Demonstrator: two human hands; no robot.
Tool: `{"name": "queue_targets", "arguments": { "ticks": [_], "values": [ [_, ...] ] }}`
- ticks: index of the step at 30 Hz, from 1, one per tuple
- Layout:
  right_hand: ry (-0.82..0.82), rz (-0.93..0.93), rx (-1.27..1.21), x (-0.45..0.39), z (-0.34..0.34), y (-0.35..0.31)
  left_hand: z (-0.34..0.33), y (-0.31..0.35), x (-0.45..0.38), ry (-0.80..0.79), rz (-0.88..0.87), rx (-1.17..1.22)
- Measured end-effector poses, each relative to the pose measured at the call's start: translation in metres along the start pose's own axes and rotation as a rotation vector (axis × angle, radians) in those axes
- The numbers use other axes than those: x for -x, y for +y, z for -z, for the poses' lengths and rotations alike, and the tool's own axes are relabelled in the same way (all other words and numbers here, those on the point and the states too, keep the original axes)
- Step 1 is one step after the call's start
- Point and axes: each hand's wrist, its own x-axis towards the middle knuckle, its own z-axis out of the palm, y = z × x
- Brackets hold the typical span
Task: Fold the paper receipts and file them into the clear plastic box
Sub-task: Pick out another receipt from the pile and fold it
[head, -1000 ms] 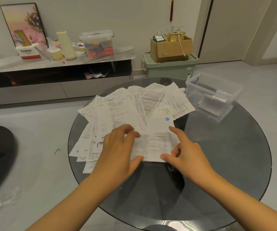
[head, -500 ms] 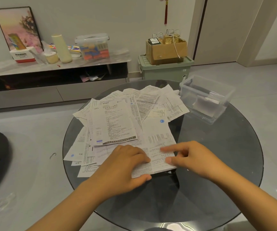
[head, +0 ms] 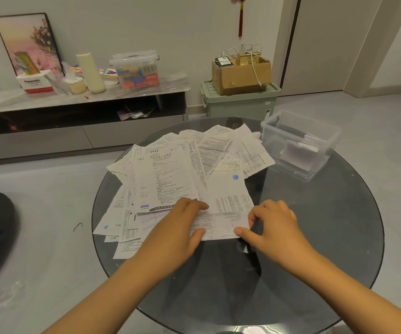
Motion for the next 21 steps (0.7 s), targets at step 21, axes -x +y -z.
{"name": "queue_targets", "arguments": {
  "ticks": [21],
  "values": [
    [0.097,0.463,0.325,0.019,-0.003,0.008,-0.009,-0.002,0.005,-0.259,-0.073,-0.154]
  ]
}}
